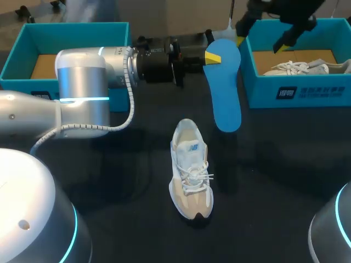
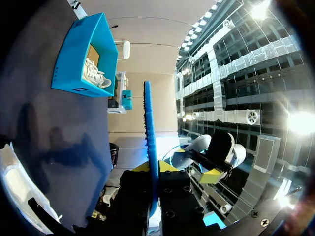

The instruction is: Take the shoe out of the shoebox, open the shoe tongue, remove and reinsert the insole, then place the shoe into the shoebox

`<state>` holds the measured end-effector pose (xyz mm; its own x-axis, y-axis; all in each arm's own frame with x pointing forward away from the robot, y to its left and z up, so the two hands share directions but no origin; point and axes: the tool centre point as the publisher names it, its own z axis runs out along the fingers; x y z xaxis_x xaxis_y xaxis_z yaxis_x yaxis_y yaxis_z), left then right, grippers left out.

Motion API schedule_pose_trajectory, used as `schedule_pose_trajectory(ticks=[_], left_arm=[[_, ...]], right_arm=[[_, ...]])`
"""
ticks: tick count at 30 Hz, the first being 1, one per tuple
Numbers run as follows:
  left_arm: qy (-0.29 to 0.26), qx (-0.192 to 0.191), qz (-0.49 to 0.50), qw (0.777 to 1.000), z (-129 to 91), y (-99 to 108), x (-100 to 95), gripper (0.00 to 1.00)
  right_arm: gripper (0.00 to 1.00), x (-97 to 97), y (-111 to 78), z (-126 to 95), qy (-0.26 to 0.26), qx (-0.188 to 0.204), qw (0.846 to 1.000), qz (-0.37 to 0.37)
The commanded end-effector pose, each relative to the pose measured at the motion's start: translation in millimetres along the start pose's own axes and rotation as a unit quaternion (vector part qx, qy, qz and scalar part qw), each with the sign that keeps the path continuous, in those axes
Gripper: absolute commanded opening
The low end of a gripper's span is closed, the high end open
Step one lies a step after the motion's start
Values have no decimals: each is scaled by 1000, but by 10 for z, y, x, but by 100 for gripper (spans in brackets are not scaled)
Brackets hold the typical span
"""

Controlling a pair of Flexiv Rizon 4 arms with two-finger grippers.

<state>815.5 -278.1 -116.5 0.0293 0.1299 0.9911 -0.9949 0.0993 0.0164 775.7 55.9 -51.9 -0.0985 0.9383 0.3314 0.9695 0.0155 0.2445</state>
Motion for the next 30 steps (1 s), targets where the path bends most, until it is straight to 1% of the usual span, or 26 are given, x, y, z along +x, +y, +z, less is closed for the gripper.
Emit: schedule_pose_trajectory(ticks=[1, 2, 5, 12, 14, 23, 30], left_arm=[[1, 0, 0, 1000, 6, -1, -8, 0], [1, 0, 0, 1000, 6, -1, -8, 0], [1, 0, 0, 1000, 6, -1, -8, 0], [1, 0, 0, 1000, 6, -1, -8, 0], [1, 0, 0, 1000, 6, -1, -8, 0], [1, 0, 0, 1000, 6, -1, -8, 0], [1, 0, 0, 1000, 6, -1, -8, 0]], right_arm=[[100, -120, -67, 94, 197, -3, 980, 3], [100, -134, -71, 115, 214, -6, 977, 5], [100, -187, -84, 169, 240, -7, 971, 11], [100, -304, -114, 260, 284, -10, 959, 22], [100, -336, -120, 293, 305, -12, 952, 24], [100, -525, -118, 427, 341, -7, 940, 32], [100, -604, -102, 473, 363, -12, 931, 37]])
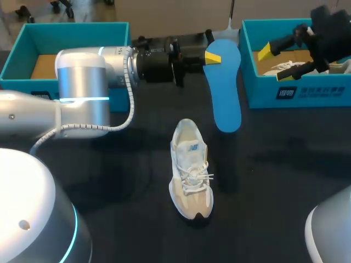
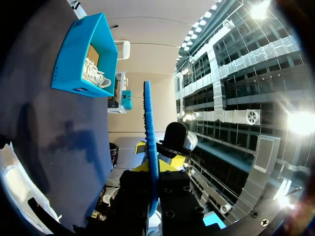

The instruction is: Take the shoe out of the shoebox, open the shoe tongue, remove and reinsert the insole, then place the shoe into the shoebox

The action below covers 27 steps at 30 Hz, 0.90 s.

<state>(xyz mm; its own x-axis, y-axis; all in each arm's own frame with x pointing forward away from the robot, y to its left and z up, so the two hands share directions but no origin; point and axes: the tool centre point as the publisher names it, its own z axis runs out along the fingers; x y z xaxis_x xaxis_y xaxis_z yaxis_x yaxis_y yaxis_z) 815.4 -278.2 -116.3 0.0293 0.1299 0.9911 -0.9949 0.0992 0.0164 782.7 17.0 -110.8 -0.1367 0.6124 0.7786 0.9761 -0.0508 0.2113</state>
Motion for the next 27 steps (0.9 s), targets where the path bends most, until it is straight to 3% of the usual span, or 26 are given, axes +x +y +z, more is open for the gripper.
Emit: schedule_pose_trajectory(ticks=[1, 11, 27], left_arm=[[1, 0, 0, 1000, 5, -1, -9, 0], [1, 0, 0, 1000, 5, -1, -9, 0], [1, 0, 0, 1000, 5, -1, -9, 0]], right_arm=[[100, -91, -7, 38, 100, -3, 995, 0], [100, -320, 18, 107, 126, 8, 992, 7], [100, -354, 59, 116, 129, 9, 992, 10]])
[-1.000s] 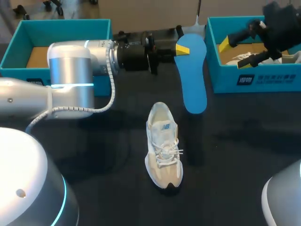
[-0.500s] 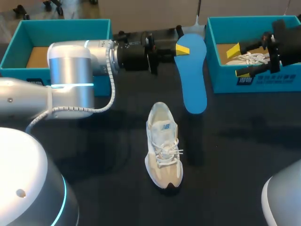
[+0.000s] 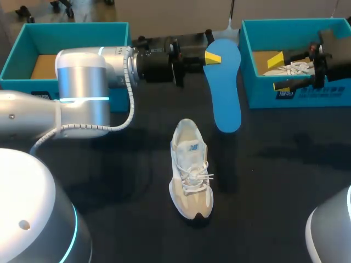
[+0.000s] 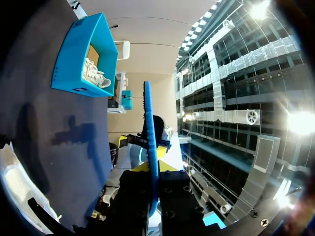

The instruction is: Take the shoe out of the shoebox, open the shoe tongue, remove and reinsert the insole, then place the shoe into the shoebox

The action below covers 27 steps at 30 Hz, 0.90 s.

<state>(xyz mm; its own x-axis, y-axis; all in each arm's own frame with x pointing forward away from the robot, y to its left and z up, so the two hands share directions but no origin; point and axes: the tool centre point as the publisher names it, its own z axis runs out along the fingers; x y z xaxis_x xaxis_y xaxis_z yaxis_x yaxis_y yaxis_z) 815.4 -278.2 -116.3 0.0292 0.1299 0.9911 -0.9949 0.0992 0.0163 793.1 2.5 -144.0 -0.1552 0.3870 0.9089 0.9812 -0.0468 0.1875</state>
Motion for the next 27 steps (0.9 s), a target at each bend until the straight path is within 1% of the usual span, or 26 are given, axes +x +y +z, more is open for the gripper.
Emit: schedule_pose_trajectory(ticks=[1, 2, 3, 6, 7, 8, 9, 11, 12, 14, 15, 16, 17, 18, 20, 21, 22, 23, 27], left_arm=[[1, 0, 0, 1000, 5, -1, -9, 0], [-7, -10, 17, 1000, -2, -3, 3, 0], [-10, -27, 40, 999, -17, 3, 10, 0], [-15, -54, 91, 994, -57, 6, 36, 0], [-17, -63, 127, 990, -76, -2, 54, 0], [-17, -67, 134, 988, -87, -5, 62, 0], [-3, -65, 148, 987, -102, -17, 92, 0], [-1, -69, 185, 980, -123, -37, 122, 0], [2, -64, 204, 977, -132, -51, 133, 0], [-10, -71, 250, 966, -141, -63, 149, 0], [-12, -69, 273, 959, -143, -68, 153, 0], [-26, -75, 307, 948, -149, -75, 140, 0], [-29, -72, 317, 945, -152, -78, 130, 0], [-30, -65, 344, 936, -156, -92, 130, 0], [-41, -65, 397, 915, -159, -113, 121, 0], [-47, -61, 429, 900, -162, -120, 111, 0], [-40, -55, 440, 895, -163, -123, 106, 0], [-37, -47, 460, 886, -171, -132, 116, 0], [-41, -43, 536, 842, -198, -165, 134, 0]], right_arm=[[100, 3, 21, 18, -1, 1, 1000, 0], [100, 3, 21, 18, -1, 1, 1000, 0], [100, 3, 21, 18, -1, 1, 1000, 0], [100, 3, 21, 18, -1, 1, 1000, 0], [100, 3, 21, 18, -1, 1, 1000, 0], [100, 3, 21, 18, -1, 1, 1000, 0], [100, 3, 21, 18, -1, 1, 1000, 0], [100, 3, 21, 18, -1, 1, 1000, 0], [100, 3, 21, 18, -1, 1, 1000, 0], [100, 3, 21, 18, -1, 1, 1000, 0], [100, 3, 21, 18, -1, 1, 1000, 0], [100, 3, 21, 18, -1, 1, 1000, 0], [100, 3, 21, 18, -1, 1, 1000, 0], [100, 3, 21, 18, -1, 1, 1000, 0], [100, 3, 21, 18, -1, 1, 1000, 0], [100, 3, 21, 18, -1, 1, 1000, 0], [100, 3, 21, 18, -1, 1, 1000, 0], [100, 3, 21, 18, -1, 1, 1000, 0], [100, 3, 21, 18, -1, 1, 1000, 0]])
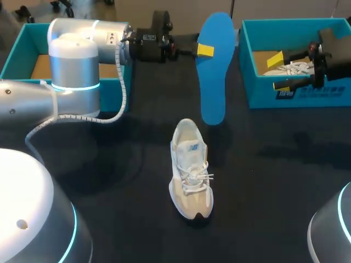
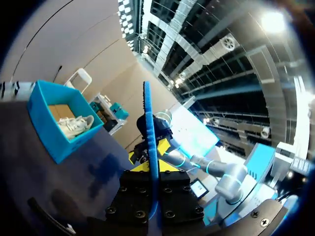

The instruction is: Take the shoe out of the shoebox, open the shoe tongue, remove and reinsert the insole, then place the shoe into the shoebox

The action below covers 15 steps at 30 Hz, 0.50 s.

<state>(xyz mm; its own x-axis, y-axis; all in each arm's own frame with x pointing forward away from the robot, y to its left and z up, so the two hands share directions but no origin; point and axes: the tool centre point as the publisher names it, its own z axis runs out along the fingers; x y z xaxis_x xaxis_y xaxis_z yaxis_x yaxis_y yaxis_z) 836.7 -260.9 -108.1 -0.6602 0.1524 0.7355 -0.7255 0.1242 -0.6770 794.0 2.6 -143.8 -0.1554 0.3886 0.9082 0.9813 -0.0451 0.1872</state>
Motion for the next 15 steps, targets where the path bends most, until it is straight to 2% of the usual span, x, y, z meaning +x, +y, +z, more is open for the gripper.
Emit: schedule_pose_trajectory(ticks=[1, 7, 10, 11, 12, 13, 15], left_arm=[[-32, 17, 210, 977, -25, -5, 38, 0], [-41, -6, 336, 941, -45, -33, 15, 0], [-55, -27, 416, 907, -52, -34, -6, 0], [-60, -32, 444, 894, -54, -40, -8, 0], [-63, -45, 487, 870, -57, -45, -8, 0], [-74, -56, 540, 836, -62, -52, -10, 0], [-67, -70, 585, 805, -64, -58, -3, 0]], right_arm=[[100, 2, 11, 16, -1, 1, 1000, 0], [100, 2, 11, 16, -1, 1, 1000, 0], [100, 2, 11, 16, -1, 1, 1000, 0], [100, 2, 11, 16, -1, 1, 1000, 0], [100, 2, 11, 16, -1, 1, 1000, 0], [100, 2, 11, 16, -1, 1, 1000, 0], [100, 2, 11, 16, -1, 1, 1000, 0]])
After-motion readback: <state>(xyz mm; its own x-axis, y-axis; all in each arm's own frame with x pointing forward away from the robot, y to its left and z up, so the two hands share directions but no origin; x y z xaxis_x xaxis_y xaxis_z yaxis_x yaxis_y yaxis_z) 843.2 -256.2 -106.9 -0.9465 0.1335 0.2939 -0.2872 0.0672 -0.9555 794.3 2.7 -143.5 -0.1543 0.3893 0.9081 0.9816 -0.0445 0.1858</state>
